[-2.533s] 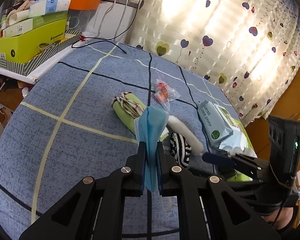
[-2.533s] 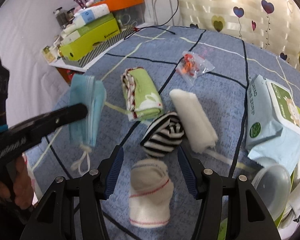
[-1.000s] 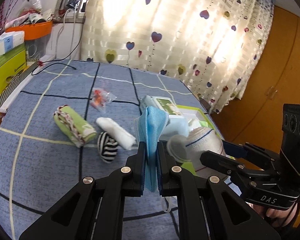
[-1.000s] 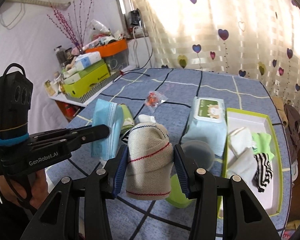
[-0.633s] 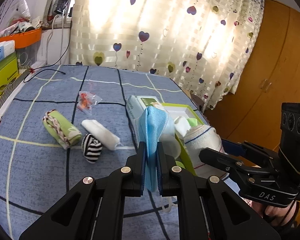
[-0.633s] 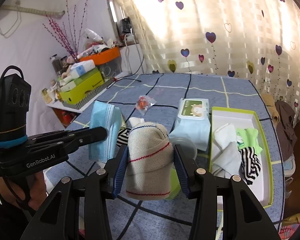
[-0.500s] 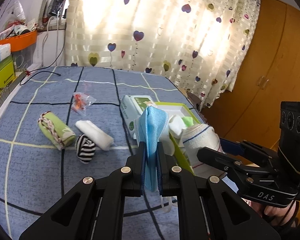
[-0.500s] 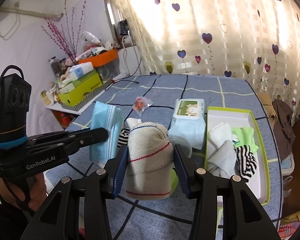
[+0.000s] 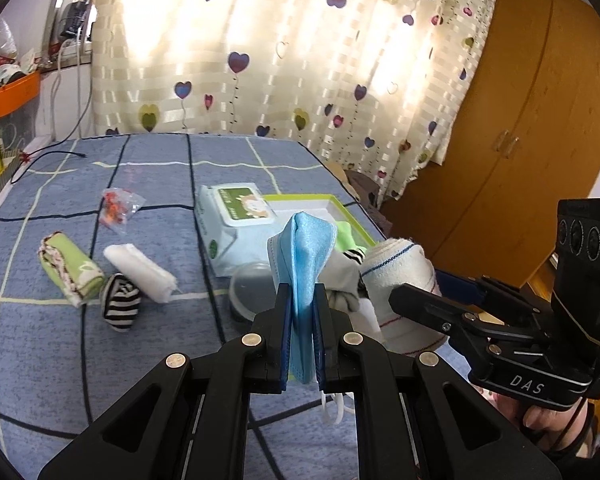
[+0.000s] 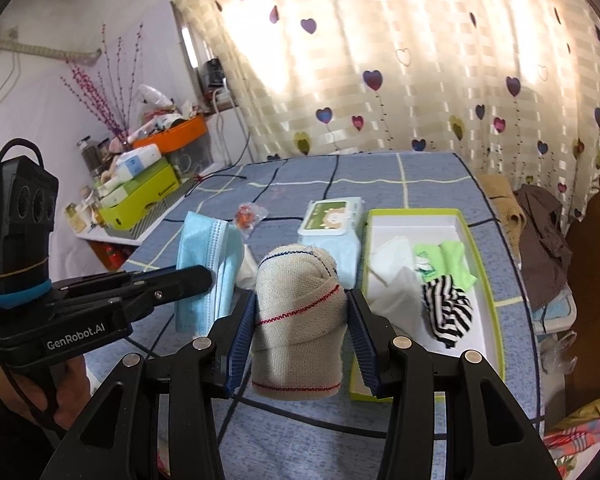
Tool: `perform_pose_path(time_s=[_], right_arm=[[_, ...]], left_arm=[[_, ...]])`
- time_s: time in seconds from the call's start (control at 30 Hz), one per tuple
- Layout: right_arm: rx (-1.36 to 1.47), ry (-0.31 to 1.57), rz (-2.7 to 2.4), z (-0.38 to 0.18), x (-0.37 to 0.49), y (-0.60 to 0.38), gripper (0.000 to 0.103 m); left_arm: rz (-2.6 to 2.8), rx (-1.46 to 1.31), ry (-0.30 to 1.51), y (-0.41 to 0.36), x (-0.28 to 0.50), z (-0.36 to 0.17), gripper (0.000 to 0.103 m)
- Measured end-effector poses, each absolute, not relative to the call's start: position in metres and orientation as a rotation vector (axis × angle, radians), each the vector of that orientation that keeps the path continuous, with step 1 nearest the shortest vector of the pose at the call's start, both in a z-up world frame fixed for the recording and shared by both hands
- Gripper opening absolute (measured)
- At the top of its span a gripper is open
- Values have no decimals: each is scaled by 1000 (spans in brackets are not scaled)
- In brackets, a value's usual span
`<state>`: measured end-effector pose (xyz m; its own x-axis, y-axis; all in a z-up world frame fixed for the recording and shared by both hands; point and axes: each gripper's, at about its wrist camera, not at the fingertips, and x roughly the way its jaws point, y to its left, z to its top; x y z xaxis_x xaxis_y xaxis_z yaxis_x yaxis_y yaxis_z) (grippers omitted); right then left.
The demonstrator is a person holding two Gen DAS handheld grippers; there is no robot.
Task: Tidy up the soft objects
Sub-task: 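Carry the face mask and beige sock with both grippers over the tray, then lower the mask and beige sock into the tray and open both grippers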
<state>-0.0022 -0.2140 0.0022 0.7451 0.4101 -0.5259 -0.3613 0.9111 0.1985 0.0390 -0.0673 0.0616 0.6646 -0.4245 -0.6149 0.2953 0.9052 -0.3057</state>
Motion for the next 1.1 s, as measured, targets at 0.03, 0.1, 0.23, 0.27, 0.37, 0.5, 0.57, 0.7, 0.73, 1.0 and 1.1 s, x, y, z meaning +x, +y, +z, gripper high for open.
perform_pose_path(time_s=[0.03, 0.1, 0.23, 0.27, 0.37, 0.5, 0.57, 0.7, 0.73, 1.0, 1.1], right_arm=[[90, 597, 417, 2, -3, -217, 45], [96, 598, 406, 0, -4, -223, 45], [111, 599, 382, -1, -3, -234, 45], [114, 598, 376, -2, -3, -237, 45], [125, 595, 358, -2, -3, -248, 45], [146, 591, 324, -4, -1, -265, 45], [155, 592, 309, -5, 0, -273, 45], [167, 602, 282, -10, 3, -286, 45], [168, 604, 278, -11, 3, -289, 45], [184, 667, 251, -35, 26, -305, 45], [191, 705, 243, -48, 39, -310, 45]], left_arm=[[-413, -185, 743, -70, 40, 61, 10], [-425, -180, 751, -77, 41, 59, 10], [-449, -170, 759, -90, 42, 59, 10], [-456, -168, 759, -93, 43, 60, 10], [-469, -167, 758, -100, 46, 62, 10], [-484, -168, 761, -111, 51, 63, 10], [-496, -167, 770, -117, 55, 62, 10], [-521, -163, 788, -131, 61, 59, 10], [-525, -162, 792, -134, 62, 58, 10], [-548, -166, 877, -159, 82, 37, 10], [-554, -164, 919, -169, 90, 25, 10]])
